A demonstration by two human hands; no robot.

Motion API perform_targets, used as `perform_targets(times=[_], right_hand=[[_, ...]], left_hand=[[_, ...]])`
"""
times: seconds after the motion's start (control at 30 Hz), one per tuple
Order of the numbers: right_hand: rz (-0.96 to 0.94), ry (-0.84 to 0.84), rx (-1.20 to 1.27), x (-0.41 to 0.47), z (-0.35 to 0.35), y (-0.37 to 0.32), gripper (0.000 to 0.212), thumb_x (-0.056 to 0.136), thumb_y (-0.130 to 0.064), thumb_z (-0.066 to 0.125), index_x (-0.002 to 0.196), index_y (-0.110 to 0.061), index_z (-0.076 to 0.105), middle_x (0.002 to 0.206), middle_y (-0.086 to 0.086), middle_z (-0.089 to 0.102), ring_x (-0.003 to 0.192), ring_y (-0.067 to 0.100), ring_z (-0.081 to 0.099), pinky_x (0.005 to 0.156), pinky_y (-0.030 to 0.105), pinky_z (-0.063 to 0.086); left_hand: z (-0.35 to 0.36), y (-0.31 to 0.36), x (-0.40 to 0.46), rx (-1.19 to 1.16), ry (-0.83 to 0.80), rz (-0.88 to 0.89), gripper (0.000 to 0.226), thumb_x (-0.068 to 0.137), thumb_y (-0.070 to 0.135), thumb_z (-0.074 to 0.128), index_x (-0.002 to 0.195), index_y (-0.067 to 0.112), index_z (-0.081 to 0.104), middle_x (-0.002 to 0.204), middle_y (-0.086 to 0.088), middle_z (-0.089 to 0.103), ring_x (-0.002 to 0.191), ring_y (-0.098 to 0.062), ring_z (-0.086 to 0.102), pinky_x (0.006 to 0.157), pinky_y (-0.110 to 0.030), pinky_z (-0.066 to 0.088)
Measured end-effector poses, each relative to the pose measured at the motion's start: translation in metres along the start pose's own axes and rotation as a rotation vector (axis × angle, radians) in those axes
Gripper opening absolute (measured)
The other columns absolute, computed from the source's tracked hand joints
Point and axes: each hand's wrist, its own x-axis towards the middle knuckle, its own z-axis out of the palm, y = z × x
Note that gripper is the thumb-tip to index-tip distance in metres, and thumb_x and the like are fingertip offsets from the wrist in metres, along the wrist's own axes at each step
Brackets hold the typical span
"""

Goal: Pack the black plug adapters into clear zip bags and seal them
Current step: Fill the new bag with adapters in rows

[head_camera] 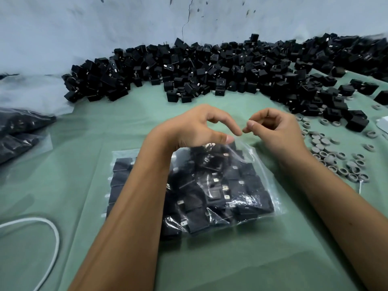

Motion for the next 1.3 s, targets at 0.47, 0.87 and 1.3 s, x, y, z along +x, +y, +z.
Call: perform_targets(times=[0.47,0.87,1.3], right_hand=[[-0.35,-0.513,-1.174,0.163,0.122,-0.017,0.083,0.093,-0.028,0.068,0.162,-0.027,0.022,0.171,0.006,0.009,0.152,0.038,0.01,0.116,0.061,0.033],[-0.4,-0.79,-1.298,0.169,0.157,-0.043,0.05,0.099,-0.03,0.05,0.143,-0.053,0.046,0.156,-0.012,0.035,0.136,0.037,0.026,0.103,0.061,0.033],[-0.217,-0.246,-0.71,0.051,0.011,-0.004,0.01,0.1,-0.034,0.064,0.1,-0.036,0.074,0.101,-0.017,0.066,0.118,0.02,0.048,0.104,0.052,0.034]], left_hand=[[-0.016,-0.036,-0.005,0.043,0.152,-0.217,0.01,0.093,0.027,0.074,0.103,0.029,0.076,0.124,0.006,0.066,0.115,-0.015,0.062,0.106,-0.035,0.045],[-0.016,-0.03,-0.002,0.083,0.166,-0.255,0.011,0.092,0.023,0.073,0.102,0.027,0.074,0.109,0.01,0.071,0.1,-0.016,0.07,0.09,-0.035,0.056],[-0.009,-0.019,0.002,0.054,0.135,-0.168,0.012,0.092,0.023,0.074,0.096,0.035,0.075,0.12,0.006,0.066,0.119,-0.012,0.058,0.113,-0.042,0.042]])
